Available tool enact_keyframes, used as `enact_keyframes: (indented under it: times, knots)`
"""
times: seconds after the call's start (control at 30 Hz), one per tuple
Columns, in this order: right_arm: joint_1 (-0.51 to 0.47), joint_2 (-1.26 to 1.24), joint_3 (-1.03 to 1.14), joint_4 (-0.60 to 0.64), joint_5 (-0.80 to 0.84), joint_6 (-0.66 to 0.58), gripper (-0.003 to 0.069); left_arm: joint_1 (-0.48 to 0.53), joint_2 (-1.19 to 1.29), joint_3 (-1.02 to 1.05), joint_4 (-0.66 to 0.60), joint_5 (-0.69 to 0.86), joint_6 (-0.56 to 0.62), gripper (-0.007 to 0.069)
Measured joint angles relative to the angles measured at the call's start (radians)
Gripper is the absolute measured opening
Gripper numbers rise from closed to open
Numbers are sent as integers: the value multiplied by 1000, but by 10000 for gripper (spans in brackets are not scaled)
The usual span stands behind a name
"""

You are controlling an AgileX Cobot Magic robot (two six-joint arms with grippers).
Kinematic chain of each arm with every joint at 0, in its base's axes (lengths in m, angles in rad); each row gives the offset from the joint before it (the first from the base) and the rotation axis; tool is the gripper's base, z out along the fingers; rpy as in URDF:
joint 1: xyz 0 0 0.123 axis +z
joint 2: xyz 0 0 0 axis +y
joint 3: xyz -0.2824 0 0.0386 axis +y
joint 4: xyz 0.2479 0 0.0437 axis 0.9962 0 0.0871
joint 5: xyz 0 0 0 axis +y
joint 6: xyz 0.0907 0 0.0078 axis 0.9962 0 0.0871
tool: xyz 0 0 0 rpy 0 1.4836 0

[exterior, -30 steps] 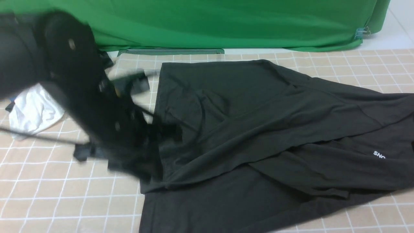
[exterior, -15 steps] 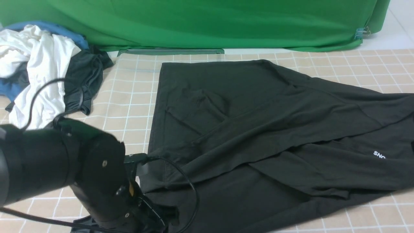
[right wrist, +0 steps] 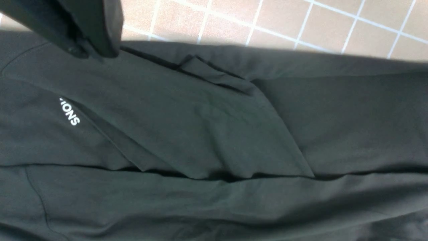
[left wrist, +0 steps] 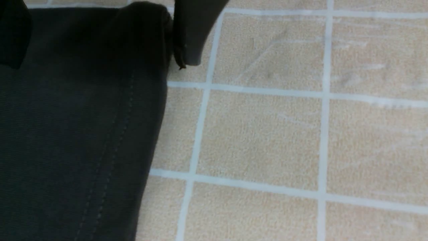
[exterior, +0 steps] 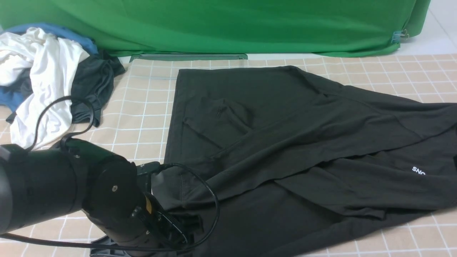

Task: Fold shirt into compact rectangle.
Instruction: 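Grasp the near edge of the shirt at its hem and shoulder corners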

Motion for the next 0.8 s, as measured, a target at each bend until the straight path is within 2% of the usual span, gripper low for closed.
enact_keyframes:
  times: [0.2,0.3,0.43,0.6,0.67,0.8]
  knots:
    - [0,0,0,0,5,0,59,0,74,-7,-43,-3,23,573]
    - [0,2,0,0,7,0,59,0,80,-9,-43,3,40,535]
    - [0,6,0,1,8,0,59,1,82,-9,-37,18,48,417]
    - [0,8,0,0,22,1,59,1,85,-9,-48,20,83,104]
    - [0,13,0,-11,72,1,59,1,83,-8,-62,4,90,42]
    - [0,32,0,-61,135,9,59,1,45,-3,-63,-6,91,28]
